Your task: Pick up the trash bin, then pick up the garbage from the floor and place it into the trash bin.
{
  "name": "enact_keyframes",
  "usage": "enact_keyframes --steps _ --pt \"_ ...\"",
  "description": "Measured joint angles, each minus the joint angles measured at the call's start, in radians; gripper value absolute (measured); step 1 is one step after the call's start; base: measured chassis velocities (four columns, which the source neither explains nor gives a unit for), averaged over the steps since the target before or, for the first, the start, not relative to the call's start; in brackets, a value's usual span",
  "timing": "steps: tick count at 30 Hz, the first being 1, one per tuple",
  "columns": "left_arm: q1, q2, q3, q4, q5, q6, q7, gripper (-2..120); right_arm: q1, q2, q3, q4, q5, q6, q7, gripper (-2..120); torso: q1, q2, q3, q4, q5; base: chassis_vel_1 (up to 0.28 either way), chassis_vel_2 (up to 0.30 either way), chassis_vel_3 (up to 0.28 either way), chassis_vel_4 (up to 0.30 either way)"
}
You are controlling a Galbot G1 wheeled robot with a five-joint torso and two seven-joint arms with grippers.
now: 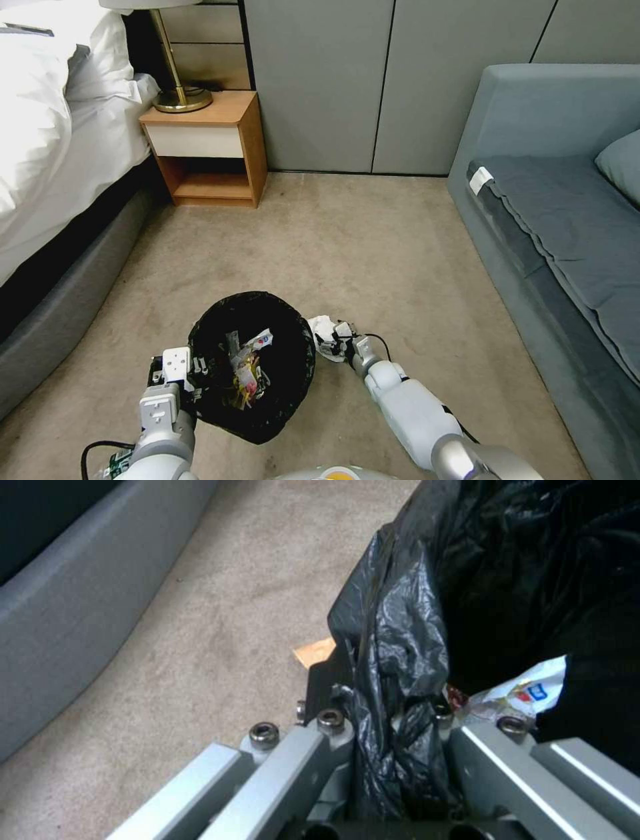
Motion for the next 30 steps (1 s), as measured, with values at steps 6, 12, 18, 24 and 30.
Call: enact_keyframes --steps 6,12,18,24,30 --pt "-0.002 0.002 0.002 -0.001 -0.002 0.000 0.001 3 -0.045 -0.005 -0.004 0.049 0.001 -0.011 0.014 58 0.000 0.000 0.000 -0.0004 -0.0005 0.000 0.000 0.000 0.000" --pt "-0.003 0.004 0.004 -0.002 -0.004 0.000 0.001 3 -0.083 -0.008 -0.007 0.066 -0.005 -0.010 0.017 36 0.000 0.000 0.000 -0.0006 -0.0002 0.000 0.000 0.000 0.000" --pt "-0.004 0.005 0.008 -0.003 -0.005 -0.001 0.001 3 -0.093 -0.013 -0.008 0.079 -0.008 -0.010 0.018 15 0.000 0.000 0.000 0.0002 -0.0001 0.000 0.000 0.000 0.000" --pt "-0.005 0.007 0.009 -0.005 -0.005 -0.002 0.001 3 -0.110 -0.029 -0.011 0.125 0.003 -0.018 0.025 0 0.000 0.000 0.000 0.0009 0.0009 0.000 0.000 0.000 0.000" --pt "-0.005 0.009 0.010 -0.005 -0.005 -0.002 0.001 3 -0.164 -0.075 -0.010 0.248 0.052 -0.042 0.035 0 0.000 0.000 0.001 -0.0003 -0.0011 0.000 0.000 0.000 0.000"
